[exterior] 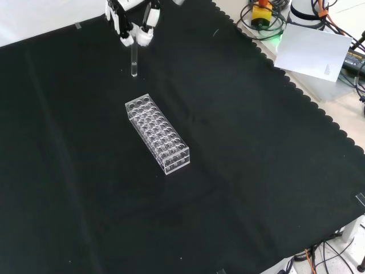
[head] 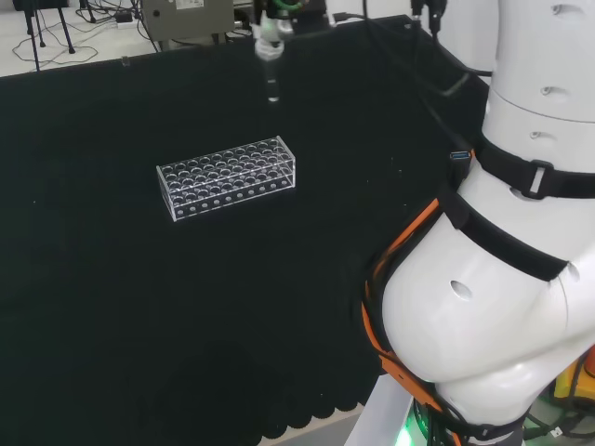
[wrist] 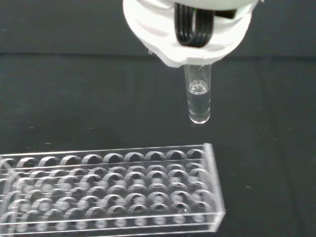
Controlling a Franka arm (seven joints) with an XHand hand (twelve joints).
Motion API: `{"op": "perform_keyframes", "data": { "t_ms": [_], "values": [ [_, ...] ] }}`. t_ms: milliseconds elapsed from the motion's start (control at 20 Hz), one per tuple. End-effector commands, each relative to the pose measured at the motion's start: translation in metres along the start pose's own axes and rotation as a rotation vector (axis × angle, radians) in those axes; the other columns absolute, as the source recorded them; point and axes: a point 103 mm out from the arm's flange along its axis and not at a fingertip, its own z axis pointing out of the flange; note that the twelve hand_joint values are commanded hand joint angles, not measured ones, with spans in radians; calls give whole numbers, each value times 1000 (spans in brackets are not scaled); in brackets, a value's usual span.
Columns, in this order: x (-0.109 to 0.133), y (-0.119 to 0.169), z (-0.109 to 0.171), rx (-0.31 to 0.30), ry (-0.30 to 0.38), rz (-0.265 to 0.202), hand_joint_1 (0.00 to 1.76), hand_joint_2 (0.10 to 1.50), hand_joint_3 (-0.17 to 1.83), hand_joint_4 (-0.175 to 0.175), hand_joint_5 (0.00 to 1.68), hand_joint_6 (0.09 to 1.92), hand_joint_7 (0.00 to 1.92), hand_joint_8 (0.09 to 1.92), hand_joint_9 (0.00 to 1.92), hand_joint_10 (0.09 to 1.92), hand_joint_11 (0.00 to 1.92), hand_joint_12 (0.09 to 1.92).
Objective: Shake the test tube.
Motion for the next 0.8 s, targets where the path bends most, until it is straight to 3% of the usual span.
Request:
{"op": "perform_keyframes", "data": {
  "t_ms": [50, 250, 450, 650, 800],
  "values": [
    [70, 12, -7, -15, 19, -149, 1428, 769, 343, -175, 1363, 363, 1715, 542, 1370, 418, 1022, 1152],
    [103, 16, -15, -29, 28, -217, 1428, 768, 344, -175, 1362, 364, 1715, 542, 1369, 418, 1022, 1152],
    [119, 16, -19, -34, 33, -254, 1428, 768, 346, -175, 1362, 365, 1715, 542, 1369, 419, 1022, 1152],
    [116, 15, -18, -32, 31, -249, 1428, 767, 347, -175, 1362, 366, 1715, 543, 1369, 420, 1022, 1152],
    [101, 14, -15, -27, 22, -217, 1428, 766, 348, -175, 1362, 366, 1715, 543, 1369, 420, 1021, 1152]
  ]
}}
